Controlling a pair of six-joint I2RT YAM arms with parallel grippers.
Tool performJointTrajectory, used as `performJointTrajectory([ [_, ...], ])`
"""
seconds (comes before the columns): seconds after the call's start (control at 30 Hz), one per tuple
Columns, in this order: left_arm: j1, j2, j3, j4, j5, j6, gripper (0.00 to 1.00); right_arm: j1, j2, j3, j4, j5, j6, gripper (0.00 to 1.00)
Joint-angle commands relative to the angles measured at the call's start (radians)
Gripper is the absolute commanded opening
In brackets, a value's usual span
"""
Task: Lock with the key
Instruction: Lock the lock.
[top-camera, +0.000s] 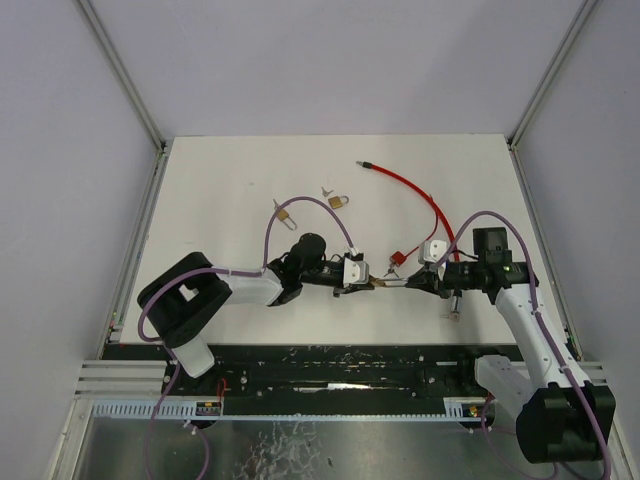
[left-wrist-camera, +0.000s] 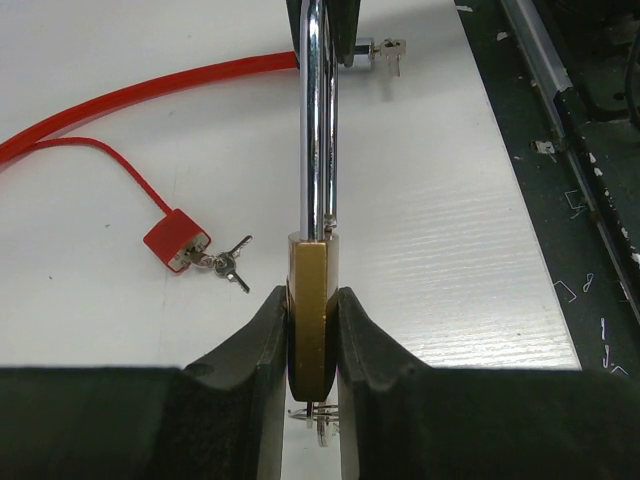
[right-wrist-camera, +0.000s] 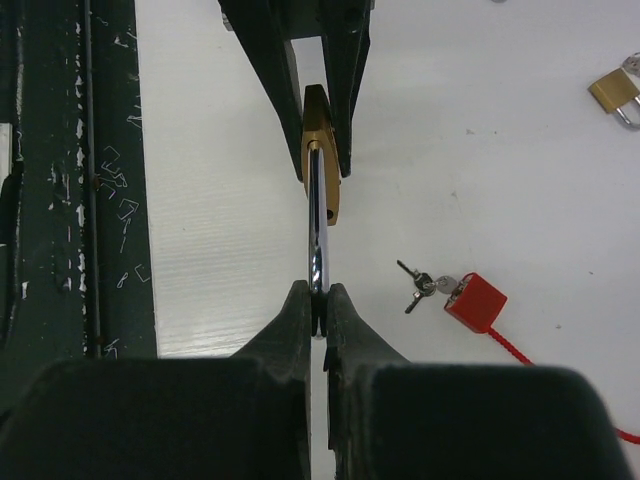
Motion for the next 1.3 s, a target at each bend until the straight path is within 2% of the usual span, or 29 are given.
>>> performJointTrajectory([
  [0.0,-0.055,-0.030,0.033,0.222,0.096,0.035,0.00,0.007,0.018,0.034,0.060,-0.021,0.058,0.00],
  [0.2,-0.055,-0.022,0.039,0.210,0.146,0.040,0.00,0.014,0.020,-0.005,0.114,0.005,0.017,0.00],
  [0.4,-0.078,-0.013,0.076,0.075,0.164,0.149,0.00,0.017,-0.006,-0.038,0.185,0.074,-0.010,0.00],
  [0.7,-0.094,0.014,0.104,0.027,0.184,0.151,0.00,0.020,0.013,-0.040,0.140,0.050,-0.086,0.00],
  [0.83,-0.115,0.058,0.131,0.000,0.129,0.120,0.00,0.026,0.030,-0.039,0.131,0.104,-0.112,0.00],
  [0.9,-0.125,0.072,0.111,0.066,0.102,0.062,0.00,0.026,0.032,-0.027,0.117,0.120,-0.121,0.00],
  [1.0,-0.138,0.106,0.047,0.287,0.077,-0.055,0.00,0.026,0.026,-0.002,0.082,0.153,-0.122,0.00],
  [1.1,-0.150,0.146,0.012,0.437,0.052,-0.136,0.00,0.026,0.032,0.018,0.024,0.176,-0.160,0.00],
  [1.27,-0.168,0.207,0.001,0.559,0.033,-0.201,0.00,0.026,0.068,0.037,-0.034,0.167,-0.199,0.00],
])
